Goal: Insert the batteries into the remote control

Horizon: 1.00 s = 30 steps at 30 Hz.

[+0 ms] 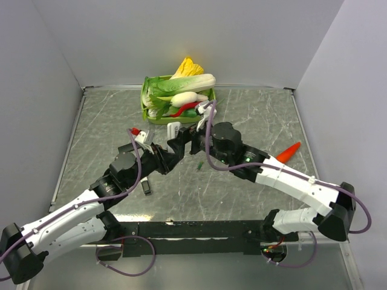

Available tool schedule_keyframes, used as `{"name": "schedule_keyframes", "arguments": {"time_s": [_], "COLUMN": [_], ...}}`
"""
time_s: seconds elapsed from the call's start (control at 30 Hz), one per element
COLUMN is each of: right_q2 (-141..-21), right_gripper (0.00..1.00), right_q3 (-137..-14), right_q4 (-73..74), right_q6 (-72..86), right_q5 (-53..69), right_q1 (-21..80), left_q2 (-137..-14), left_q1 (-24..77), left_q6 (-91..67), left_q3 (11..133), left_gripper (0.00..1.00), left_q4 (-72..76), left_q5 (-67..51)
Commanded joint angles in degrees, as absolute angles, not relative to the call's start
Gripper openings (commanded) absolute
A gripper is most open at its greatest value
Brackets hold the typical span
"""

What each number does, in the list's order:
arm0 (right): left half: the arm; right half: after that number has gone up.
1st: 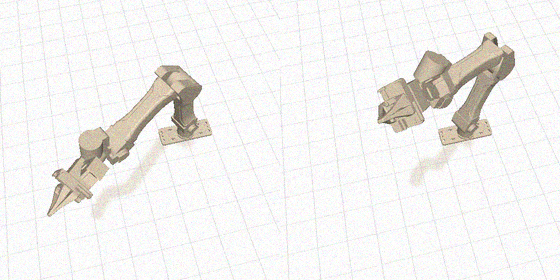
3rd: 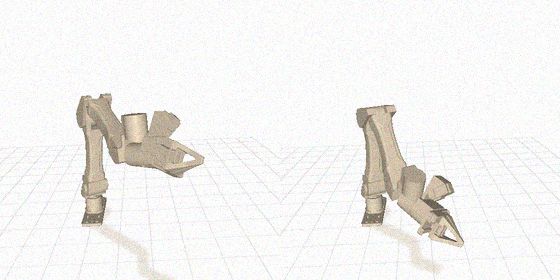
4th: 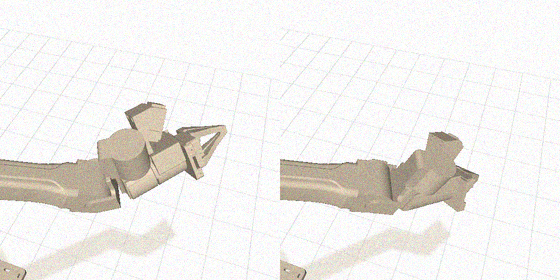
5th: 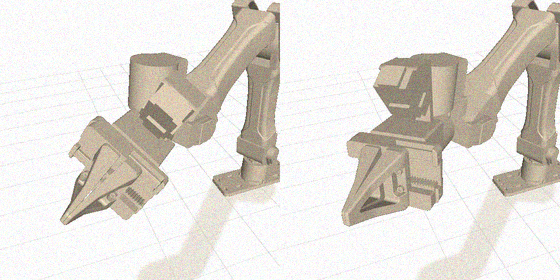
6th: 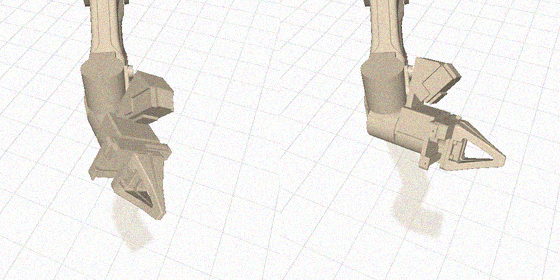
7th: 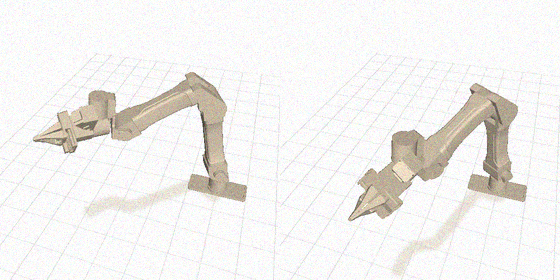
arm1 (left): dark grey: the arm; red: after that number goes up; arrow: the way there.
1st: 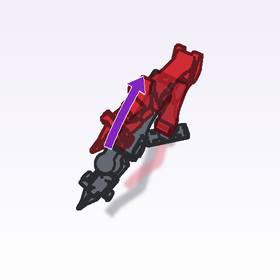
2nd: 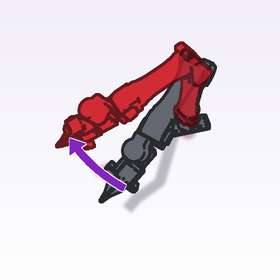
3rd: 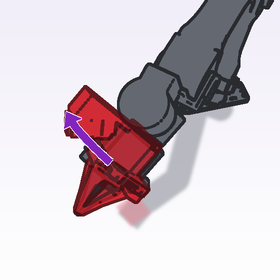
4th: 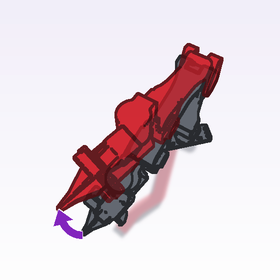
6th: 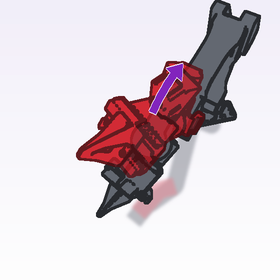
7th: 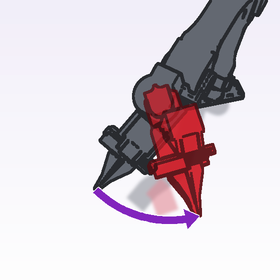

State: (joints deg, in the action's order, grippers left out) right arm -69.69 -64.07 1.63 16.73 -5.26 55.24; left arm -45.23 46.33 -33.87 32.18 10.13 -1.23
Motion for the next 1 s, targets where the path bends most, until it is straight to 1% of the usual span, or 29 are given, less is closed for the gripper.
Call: {"name": "schedule_keyframes", "arguments": {"time_s": [0.0, 0.07, 0.17, 0.23, 0.27, 0.33, 0.37, 0.4, 0.43, 0.47, 0.5, 0.53, 0.57, 0.6, 0.63, 0.67, 0.7, 0.73, 0.8, 0.83, 0.9, 0.93, 0.97], "right_q2": [-71.89, -72.25, -72.60, -73.12, -73.39, -73.74, -73.74, -73.39, -73.13, -72.86, -72.17, -71.90, -71.55, -70.76, -70.32, -69.96, -69.00, -68.56, -67.07, -66.71, -65.14, -64.69, -64.25], "right_gripper": [0.98, 0.96, 0.90, 0.84, 0.77, 0.68, 0.59, 0.53, 0.48, 0.39, 0.33, 0.28, 0.19, 0.13, 0.08, 0.00, 0.00, 0.00, 0.00, 0.00, 0.00, 0.00, 0.00], "right_q3": [-66.44, -66.10, -65.57, -65.48, -65.39, -65.22, -64.95, -64.26, -63.81, -63.03, -62.67, -62.41, -61.88, -61.53, -61.18, -60.21, -59.60, -59.15, -57.49, -57.05, -55.47, -54.94, -54.06], "right_q4": [1.23, 0.79, 0.79, 1.14, 1.14, 1.14, 0.97, 0.71, 0.27, 0.26, 0.26, 0.26, 0.26, 0.26, 0.26, 0.26, -1.22, -1.23, -1.67, -1.58, -2.02, -2.02, -1.85], "right_q6": [23.73, 23.64, 23.55, 23.47, 23.03, 22.33, 21.63, 21.27, 19.96, 19.34, 18.55, 16.72, 15.66, 14.60, 12.94, 12.14, 11.43, 10.82, 9.76, 8.10, 5.38, 2.14, 0.72], "right_q5": [-7.03, -6.07, -3.79, -1.51, -0.80, -0.35, 1.48, 1.84, 2.28, 2.98, 2.99, 2.99, 2.99, 2.81, 2.64, 2.81, 3.77, 3.95, 5.87, 6.15, 7.55, 8.52, 8.96], "right_q1": [55.46, 55.55, 55.46, 55.46, 55.55, 55.72, 55.64, 55.63, 55.63, 55.63, 55.55, 55.55, 55.46, 55.46, 55.11, 54.67, 54.15, 53.10, 51.69, 51.24, 50.10, 49.84, 49.66], "left_q2": [-45.79, -45.88, -45.79, -45.70, -45.79, -45.88, -46.05, -46.14, -46.14, -45.97, -45.88, -45.70, -45.44, -45.18, -45.09, -44.65, -44.39, -44.21, -43.60, -43.59, -42.72, -42.19, -41.40], "left_q1": [46.58, 46.58, 46.58, 46.58, 46.58, 46.58, 46.58, 46.58, 46.58, 46.58, 46.58, 46.58, 46.58, 46.58, 46.58, 46.58, 46.58, 46.50, 46.32, 45.97, 45.36, 44.22, 43.34], "left_q6": [-36.47, -37.00, -37.61, -38.32, -38.49, -38.58, -38.50, -38.41, -38.41, -38.41, -38.32, -38.23, -38.06, -37.88, -37.88, -37.88, -37.62, -37.44, -36.83, -36.74, -36.91, -37.09, -37.87], "left_q3": [31.64, 31.38, 31.20, 30.68, 30.59, 30.59, 30.76, 30.94, 31.02, 31.03, 31.03, 31.03, 31.03, 31.03, 31.03, 30.94, 30.94, 30.85, 31.11, 31.20, 31.38, 31.38, 31.55], "left_gripper": [0.01, 0.01, 0.01, 0.01, 0.02, 0.04, 0.05, 0.06, 0.09, 0.10, 0.12, 0.16, 0.20, 0.23, 0.33, 0.37, 0.41, 0.47, 0.54, 0.61, 0.67, 0.73, 0.75], "left_q4": [17.83, 18.19, 18.46, 19.15, 19.33, 19.42, 19.16, 18.90, 18.37, 18.11, 17.84, 17.58, 17.40, 17.23, 17.23, 17.23, 17.23, 17.23, 17.05, 16.79, 16.09, 15.91, 15.65], "left_q5": [-3.34, -2.99, -1.68, -1.06, -0.79, -0.62, -0.70, -0.96, -1.05, -1.32, -1.67, -1.84, -2.19, -2.89, -3.34, -3.69, -4.47, -4.83, -6.06, -7.63, -9.13, -10.45, -11.07]}}
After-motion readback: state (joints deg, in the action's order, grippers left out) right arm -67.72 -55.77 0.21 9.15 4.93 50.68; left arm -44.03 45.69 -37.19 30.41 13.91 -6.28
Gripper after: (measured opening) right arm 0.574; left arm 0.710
